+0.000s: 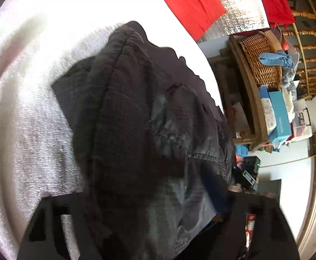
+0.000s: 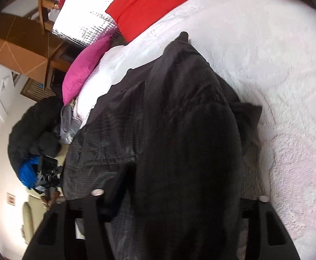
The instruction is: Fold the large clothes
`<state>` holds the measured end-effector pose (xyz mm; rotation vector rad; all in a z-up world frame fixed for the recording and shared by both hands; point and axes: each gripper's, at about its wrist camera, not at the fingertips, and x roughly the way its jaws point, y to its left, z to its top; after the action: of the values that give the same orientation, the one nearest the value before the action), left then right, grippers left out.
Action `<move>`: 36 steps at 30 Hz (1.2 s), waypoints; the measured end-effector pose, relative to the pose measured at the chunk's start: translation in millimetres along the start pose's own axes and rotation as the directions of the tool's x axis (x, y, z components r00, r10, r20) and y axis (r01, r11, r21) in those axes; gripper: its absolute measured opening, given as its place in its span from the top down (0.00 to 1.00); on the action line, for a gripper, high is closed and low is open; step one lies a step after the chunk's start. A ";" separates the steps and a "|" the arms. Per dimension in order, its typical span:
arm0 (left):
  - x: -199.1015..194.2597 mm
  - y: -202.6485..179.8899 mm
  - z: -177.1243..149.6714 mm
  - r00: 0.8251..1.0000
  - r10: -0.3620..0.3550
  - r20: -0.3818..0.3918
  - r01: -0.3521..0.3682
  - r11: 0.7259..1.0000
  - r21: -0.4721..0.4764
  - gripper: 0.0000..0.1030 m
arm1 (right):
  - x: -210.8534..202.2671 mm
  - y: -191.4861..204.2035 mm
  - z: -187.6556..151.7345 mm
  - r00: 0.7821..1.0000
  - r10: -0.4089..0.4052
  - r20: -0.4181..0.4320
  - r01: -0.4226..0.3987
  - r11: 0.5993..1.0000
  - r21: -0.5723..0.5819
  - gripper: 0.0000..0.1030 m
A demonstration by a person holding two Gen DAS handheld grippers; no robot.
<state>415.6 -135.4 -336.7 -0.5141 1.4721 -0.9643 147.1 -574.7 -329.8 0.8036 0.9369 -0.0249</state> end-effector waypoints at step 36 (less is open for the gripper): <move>-83.0 37.9 -41.3 0.972 0.165 0.169 -0.137 0.977 -0.167 0.24 | -66.9 -0.6 -20.3 0.983 -0.164 0.081 0.161 0.986 0.041 0.24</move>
<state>397.7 -38.1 -321.8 -0.5776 1.4045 -0.6691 91.4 -583.4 -288.3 0.7503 0.9224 -0.2160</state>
